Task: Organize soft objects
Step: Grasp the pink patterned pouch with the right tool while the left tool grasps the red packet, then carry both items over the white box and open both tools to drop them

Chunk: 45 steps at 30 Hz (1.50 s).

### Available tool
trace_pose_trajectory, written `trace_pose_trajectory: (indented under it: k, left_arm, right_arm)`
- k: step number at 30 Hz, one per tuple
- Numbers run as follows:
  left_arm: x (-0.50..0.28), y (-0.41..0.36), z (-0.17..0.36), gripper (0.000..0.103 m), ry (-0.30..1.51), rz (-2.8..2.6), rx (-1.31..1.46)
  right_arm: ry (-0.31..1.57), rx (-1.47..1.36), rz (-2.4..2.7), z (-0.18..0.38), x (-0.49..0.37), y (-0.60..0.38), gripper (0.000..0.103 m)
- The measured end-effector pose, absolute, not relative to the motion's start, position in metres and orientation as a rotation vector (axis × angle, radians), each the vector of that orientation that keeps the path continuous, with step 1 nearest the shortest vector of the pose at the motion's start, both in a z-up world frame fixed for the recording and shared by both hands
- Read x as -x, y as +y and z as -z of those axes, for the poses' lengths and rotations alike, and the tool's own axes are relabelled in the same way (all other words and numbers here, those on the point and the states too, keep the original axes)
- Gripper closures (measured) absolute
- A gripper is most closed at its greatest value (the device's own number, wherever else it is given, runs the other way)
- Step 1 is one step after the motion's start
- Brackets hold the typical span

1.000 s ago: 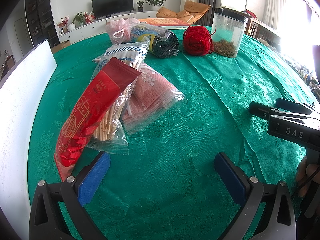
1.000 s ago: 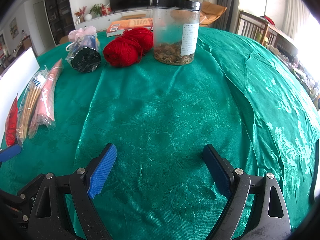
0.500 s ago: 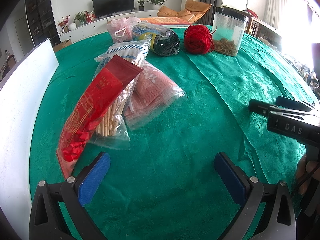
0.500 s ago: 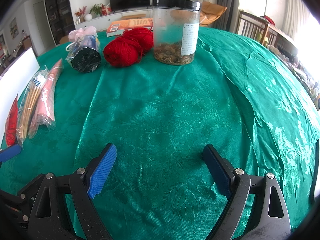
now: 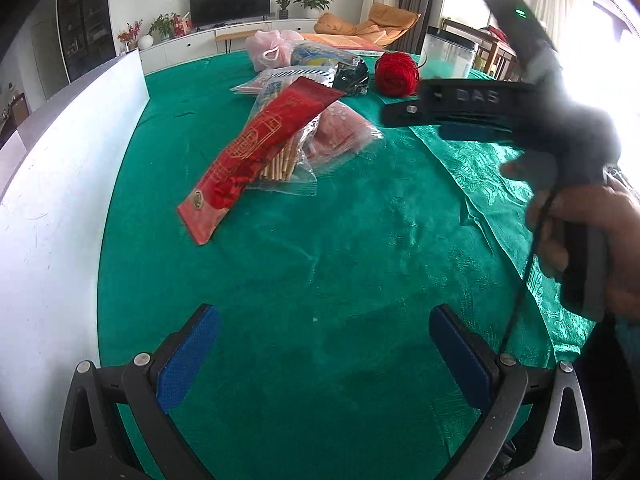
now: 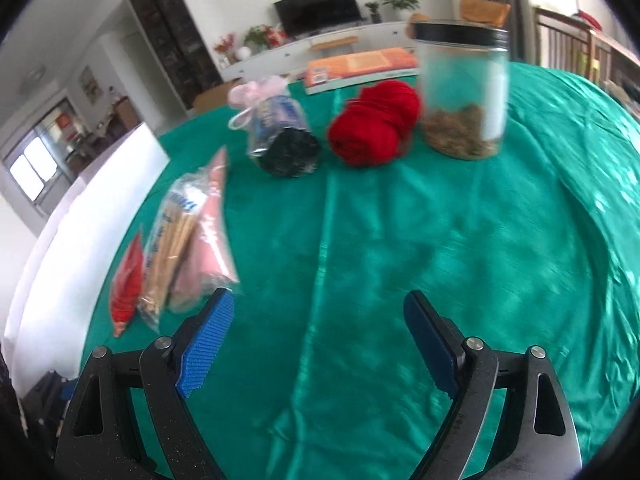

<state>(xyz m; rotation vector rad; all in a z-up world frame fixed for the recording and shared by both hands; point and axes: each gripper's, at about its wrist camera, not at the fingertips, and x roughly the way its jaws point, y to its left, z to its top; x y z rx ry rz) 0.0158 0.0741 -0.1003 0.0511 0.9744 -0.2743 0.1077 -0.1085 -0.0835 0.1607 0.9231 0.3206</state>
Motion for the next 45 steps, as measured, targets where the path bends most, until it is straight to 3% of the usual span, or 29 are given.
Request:
trace_pose_trajectory:
  k: [4,5,6,7,15,20,21,24,32,37,38,39,40,45]
  left_arm:
    - [-0.011,0.079,0.097,0.000,0.975,0.263,-0.054]
    - [-0.011,0.080,0.097,0.000,0.977,0.260,-0.059]
    - [-0.010,0.079,0.097,0.000,0.980,0.259,-0.065]
    - [-0.010,0.080,0.097,0.000,0.980,0.258,-0.069]
    - [-0.017,0.075,0.094,0.000,1.002,0.278,-0.029]
    - [-0.037,0.066,0.066,0.000,0.962,0.249,-0.121]
    - [-0.044,0.065,0.061,0.000,0.959,0.240,-0.135]
    - [-0.073,0.065,0.057,0.000,0.973,0.185,-0.169]
    - [-0.120,0.079,0.093,0.000,1.082,0.029,-0.135]
    - [-0.123,0.080,0.103,0.001,1.091,0.005,-0.192]
    - [-0.122,0.081,0.101,0.017,1.088,0.019,-0.187]
    - [-0.121,0.082,0.099,0.036,1.084,0.039,-0.180]
    - [-0.120,0.084,0.098,0.072,1.092,0.045,-0.179]
    - [-0.105,0.099,0.071,0.078,1.012,0.123,-0.048]
  right_arm:
    - [0.987,-0.118,-0.443,0.093,-0.149,-0.059,0.019]
    - [0.994,-0.116,-0.469,0.094,-0.154,-0.053,0.027]
    - [1.027,-0.119,-0.491,0.097,-0.158,-0.048,0.080]
    - [1.036,-0.144,-0.495,0.096,-0.157,-0.051,0.086]
    - [1.077,-0.257,-0.433,0.078,-0.083,-0.164,0.086]
    - [0.994,-0.270,-0.084,0.075,-0.043,-0.242,0.084]
    - [0.973,-0.260,-0.014,0.077,-0.039,-0.251,0.076]
    - [0.993,-0.323,0.067,0.081,-0.040,-0.268,0.029]
    - [0.919,-0.315,-0.011,0.066,-0.049,-0.255,0.028]
    - [1.013,-0.299,0.005,0.077,-0.076,-0.259,0.028]
    - [1.041,-0.258,0.012,0.081,-0.082,-0.256,0.029]
    - [1.043,-0.226,0.035,0.082,-0.084,-0.254,0.042]
    - [1.036,-0.216,0.059,0.083,-0.083,-0.255,0.087]
    - [0.930,-0.296,0.095,0.071,-0.059,-0.272,0.086]
